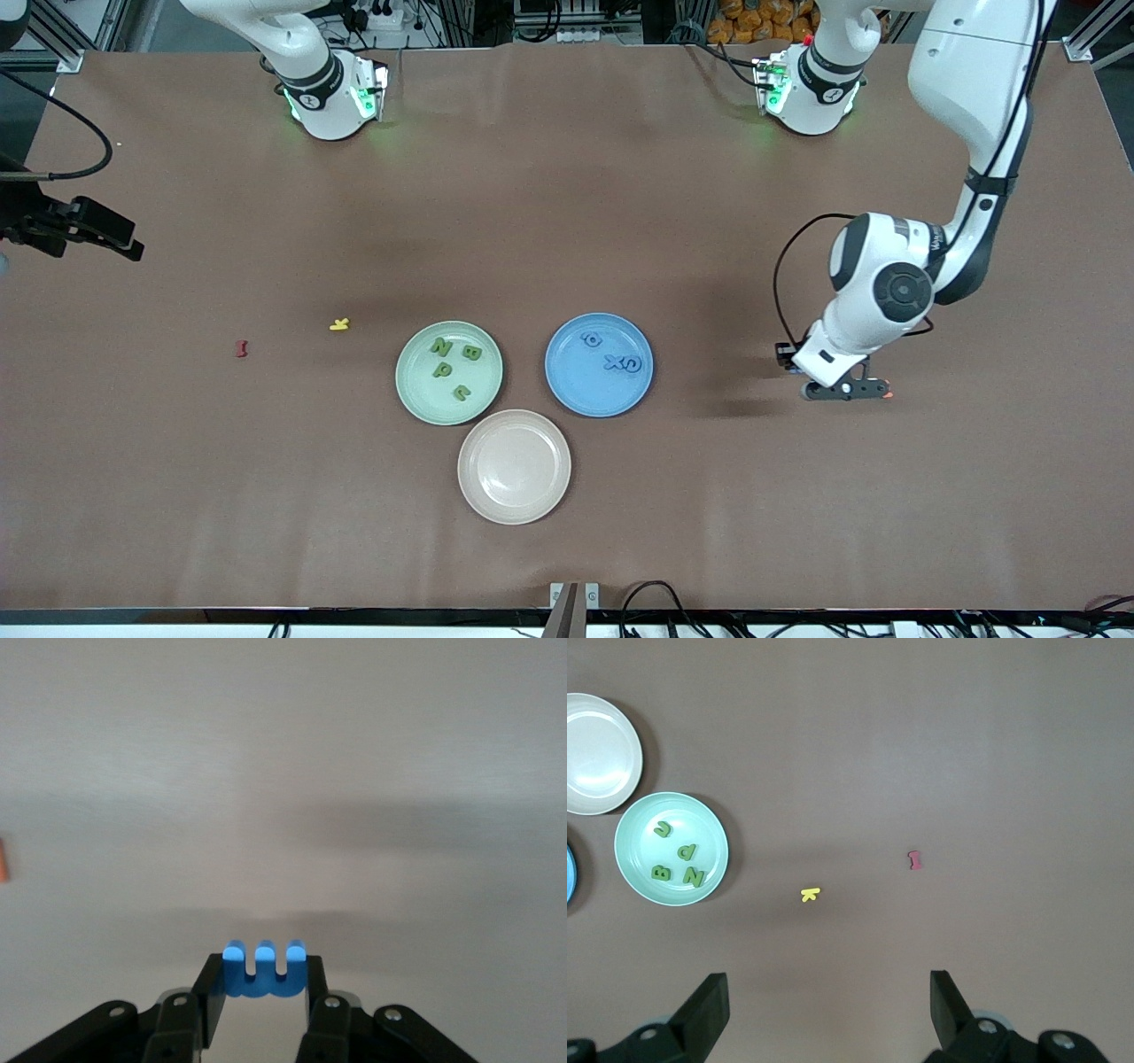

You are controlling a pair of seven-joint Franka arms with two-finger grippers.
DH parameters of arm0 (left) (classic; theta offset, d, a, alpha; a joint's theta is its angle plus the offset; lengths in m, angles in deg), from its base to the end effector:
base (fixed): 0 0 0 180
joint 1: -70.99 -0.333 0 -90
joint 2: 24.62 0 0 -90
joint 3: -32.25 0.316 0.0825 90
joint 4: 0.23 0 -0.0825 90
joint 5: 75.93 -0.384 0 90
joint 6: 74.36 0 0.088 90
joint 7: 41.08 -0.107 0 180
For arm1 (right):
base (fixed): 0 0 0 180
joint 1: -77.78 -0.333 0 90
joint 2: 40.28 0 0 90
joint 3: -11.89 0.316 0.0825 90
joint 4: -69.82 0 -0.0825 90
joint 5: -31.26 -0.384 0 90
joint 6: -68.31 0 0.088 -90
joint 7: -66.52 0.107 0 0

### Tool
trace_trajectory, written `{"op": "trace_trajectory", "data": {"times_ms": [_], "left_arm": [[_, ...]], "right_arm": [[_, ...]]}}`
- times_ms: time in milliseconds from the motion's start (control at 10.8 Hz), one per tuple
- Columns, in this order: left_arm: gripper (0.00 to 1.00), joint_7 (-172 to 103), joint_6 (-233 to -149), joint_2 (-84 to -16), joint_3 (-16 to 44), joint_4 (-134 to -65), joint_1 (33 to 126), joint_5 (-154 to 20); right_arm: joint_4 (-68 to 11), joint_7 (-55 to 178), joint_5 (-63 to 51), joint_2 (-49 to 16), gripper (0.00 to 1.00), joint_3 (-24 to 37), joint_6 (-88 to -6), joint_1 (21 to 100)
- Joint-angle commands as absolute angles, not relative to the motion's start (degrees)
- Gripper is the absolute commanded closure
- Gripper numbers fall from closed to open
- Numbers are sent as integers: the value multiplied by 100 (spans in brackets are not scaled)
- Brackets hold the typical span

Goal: Sort letters by color into matching plates
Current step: 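Carry the blue E with the left gripper over the blue plate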

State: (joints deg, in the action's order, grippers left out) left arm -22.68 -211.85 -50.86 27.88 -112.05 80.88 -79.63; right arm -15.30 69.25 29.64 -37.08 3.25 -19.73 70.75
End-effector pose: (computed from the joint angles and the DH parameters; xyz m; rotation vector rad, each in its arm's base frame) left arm 0.6003 -0.1502 0.2424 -3.1296 -0.0503 0.0078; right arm 0.5686 -0.0102 0.6306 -3.1196 0.1165 0.0070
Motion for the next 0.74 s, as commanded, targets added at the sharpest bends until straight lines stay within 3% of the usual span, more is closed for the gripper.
{"op": "trace_trajectory", "data": {"times_ms": [0, 646], "left_arm": [[100, -1404, -20787, -5037, 2829, -10913, 8627, -7883], [100, 609, -20778, -5502, 2785, -9913, 9937, -7751]], "right_arm": [[-1552, 7013, 2977, -3773, 0, 354, -1975, 7101], [-1474, 6986, 2968, -3755, 0, 362, -1958, 7162]]}}
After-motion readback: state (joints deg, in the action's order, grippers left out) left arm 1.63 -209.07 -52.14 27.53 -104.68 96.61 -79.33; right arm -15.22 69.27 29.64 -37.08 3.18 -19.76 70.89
